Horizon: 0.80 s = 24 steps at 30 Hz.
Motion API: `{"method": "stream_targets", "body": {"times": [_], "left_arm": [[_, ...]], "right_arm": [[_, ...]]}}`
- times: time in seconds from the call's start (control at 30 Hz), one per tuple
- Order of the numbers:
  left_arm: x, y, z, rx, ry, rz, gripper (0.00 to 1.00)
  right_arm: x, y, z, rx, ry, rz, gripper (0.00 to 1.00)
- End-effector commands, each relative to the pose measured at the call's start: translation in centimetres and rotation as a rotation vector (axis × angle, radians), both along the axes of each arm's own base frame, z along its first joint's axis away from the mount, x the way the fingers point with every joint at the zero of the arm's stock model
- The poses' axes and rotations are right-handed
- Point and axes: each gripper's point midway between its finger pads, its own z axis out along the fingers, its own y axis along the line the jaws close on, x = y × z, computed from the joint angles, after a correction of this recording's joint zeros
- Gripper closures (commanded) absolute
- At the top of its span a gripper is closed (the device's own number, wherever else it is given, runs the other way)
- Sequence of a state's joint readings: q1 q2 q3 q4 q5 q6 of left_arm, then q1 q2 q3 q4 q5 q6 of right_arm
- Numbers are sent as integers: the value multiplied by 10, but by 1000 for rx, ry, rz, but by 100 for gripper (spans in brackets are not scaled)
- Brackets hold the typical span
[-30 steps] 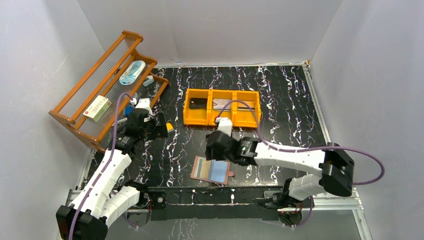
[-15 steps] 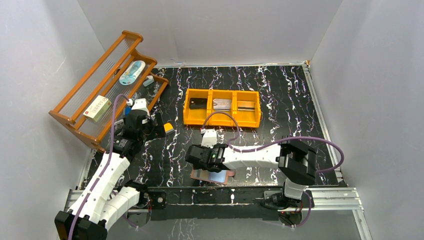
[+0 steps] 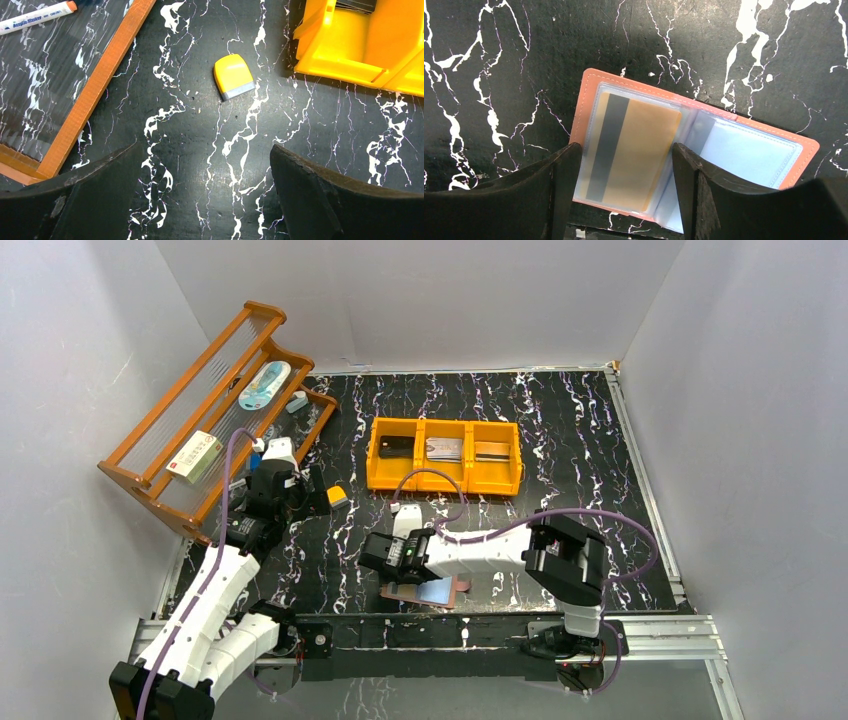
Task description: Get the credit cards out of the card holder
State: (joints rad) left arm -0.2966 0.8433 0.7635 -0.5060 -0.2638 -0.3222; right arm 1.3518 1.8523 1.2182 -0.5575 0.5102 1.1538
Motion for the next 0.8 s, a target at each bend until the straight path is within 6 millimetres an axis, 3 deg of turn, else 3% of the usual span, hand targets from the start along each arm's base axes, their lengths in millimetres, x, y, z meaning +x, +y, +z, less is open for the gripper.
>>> {"method": "stream_targets", "body": {"times": [0.0, 0.23, 0.43, 0.6, 0.77], "left_arm": [[0, 4, 3, 10, -4, 19, 2], [0, 5, 3, 11, -3, 22, 2], [0, 4, 2, 11, -1, 21, 2], [-1, 3, 1, 10, 4, 17, 2], [0, 3, 0, 9, 6, 15, 2]], "right_arm": [[0, 0, -4, -44, 3, -26, 25], [-1, -8, -8, -66, 5, -37, 30], [-7, 10, -2, 104, 36, 40, 36], [-12, 14, -4, 228, 106, 54, 37], [-14, 19, 8, 388, 168, 69, 37]]}}
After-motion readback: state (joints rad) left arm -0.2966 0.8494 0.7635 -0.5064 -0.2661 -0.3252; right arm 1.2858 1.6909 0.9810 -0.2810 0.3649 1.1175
